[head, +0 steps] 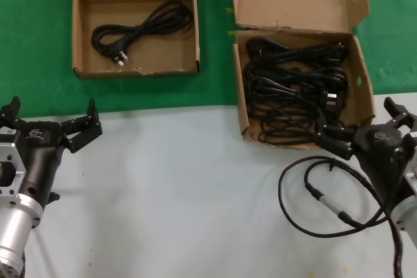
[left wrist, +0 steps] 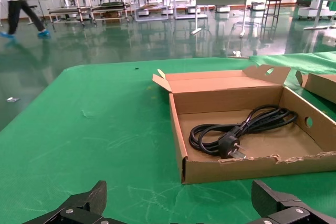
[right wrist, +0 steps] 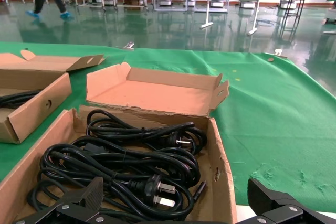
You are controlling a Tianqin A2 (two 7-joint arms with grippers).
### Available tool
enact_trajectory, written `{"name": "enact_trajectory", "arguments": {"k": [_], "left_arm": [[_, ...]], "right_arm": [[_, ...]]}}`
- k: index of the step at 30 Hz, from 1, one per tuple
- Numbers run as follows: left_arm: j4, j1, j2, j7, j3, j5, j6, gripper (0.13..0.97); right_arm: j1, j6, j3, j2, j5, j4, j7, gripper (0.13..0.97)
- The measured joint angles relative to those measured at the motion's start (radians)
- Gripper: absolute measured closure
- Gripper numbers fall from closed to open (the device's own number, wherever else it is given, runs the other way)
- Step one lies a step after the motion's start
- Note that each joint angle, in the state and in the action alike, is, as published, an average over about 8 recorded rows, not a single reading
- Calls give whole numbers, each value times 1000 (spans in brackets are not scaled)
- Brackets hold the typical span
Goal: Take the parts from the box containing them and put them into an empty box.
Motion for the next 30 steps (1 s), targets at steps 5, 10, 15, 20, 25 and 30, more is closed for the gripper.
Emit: {"name": "enact_trajectory", "arguments": {"k": [5,10,15,20,25,30], "left_arm": [[0,0,0,0,0,0,0,132],[0,0,0,0,0,0,0,132],[0,0,0,0,0,0,0,132],[0,0,0,0,0,0,0,132],[0,0,0,0,0,0,0,132],[0,0,0,0,0,0,0,132]], "right_arm": [[0,0,0,0,0,0,0,129],[0,0,0,0,0,0,0,129],[0,0,0,0,0,0,0,129],[0,0,0,0,0,0,0,129],[0,0,0,0,0,0,0,129],[0,0,0,0,0,0,0,129]]}}
